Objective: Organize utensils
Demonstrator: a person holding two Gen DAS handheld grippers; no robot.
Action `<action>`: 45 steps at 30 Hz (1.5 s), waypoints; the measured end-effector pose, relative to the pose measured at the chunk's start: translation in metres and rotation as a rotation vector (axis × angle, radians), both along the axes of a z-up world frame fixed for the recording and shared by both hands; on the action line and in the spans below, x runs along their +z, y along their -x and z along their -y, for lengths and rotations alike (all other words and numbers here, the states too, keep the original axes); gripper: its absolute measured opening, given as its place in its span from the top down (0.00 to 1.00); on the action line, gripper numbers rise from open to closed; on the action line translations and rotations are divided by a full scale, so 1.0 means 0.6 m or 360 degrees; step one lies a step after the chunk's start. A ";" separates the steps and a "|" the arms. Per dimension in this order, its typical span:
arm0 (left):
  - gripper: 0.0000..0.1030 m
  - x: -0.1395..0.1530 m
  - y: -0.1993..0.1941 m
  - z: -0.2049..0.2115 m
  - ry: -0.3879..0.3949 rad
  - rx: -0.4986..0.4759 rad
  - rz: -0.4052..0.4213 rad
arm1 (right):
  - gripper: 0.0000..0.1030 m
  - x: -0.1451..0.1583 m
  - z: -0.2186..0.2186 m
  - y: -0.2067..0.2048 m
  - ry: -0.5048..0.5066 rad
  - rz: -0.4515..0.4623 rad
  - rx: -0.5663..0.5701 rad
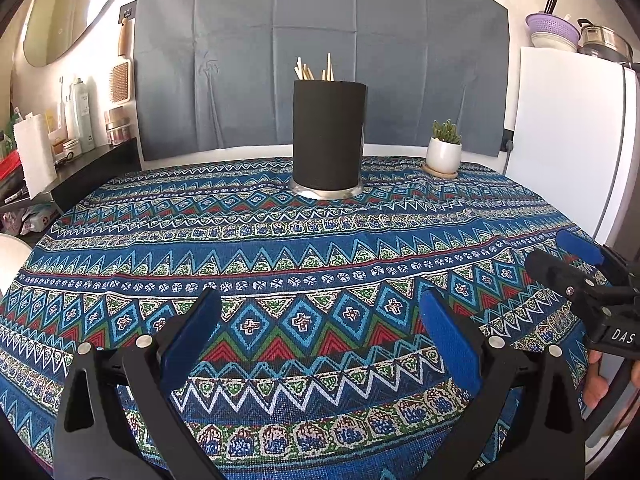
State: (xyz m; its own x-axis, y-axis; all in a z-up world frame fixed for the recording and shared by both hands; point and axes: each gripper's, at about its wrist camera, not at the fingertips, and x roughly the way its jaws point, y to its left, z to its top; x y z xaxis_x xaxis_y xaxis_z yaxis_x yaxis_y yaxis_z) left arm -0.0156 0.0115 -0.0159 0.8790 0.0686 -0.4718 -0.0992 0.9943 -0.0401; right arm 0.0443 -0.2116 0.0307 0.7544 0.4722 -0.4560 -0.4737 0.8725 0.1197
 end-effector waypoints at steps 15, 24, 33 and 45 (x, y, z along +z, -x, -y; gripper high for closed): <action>0.06 -0.004 -0.002 0.001 0.0000 0.0006 -0.0036 | 0.08 -0.004 -0.005 0.002 0.0024 0.0008 -0.0002; 0.06 -0.005 -0.001 0.004 0.0003 -0.0007 -0.0038 | 0.08 -0.005 -0.001 -0.002 0.0013 -0.0007 -0.0008; 0.06 -0.005 -0.001 0.005 0.0002 -0.0007 -0.0039 | 0.08 -0.005 0.001 0.001 0.0011 0.0005 -0.0018; 0.06 -0.005 0.000 0.008 -0.0006 -0.0015 -0.0038 | 0.08 -0.004 0.001 0.002 0.0010 0.0013 -0.0019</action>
State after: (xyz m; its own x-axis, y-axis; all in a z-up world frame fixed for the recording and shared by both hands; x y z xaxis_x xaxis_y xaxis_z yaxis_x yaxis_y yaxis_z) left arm -0.0156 0.0068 -0.0187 0.8683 0.0620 -0.4922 -0.0905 0.9953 -0.0343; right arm 0.0429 -0.2121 0.0284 0.7636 0.4604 -0.4527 -0.4643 0.8787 0.1106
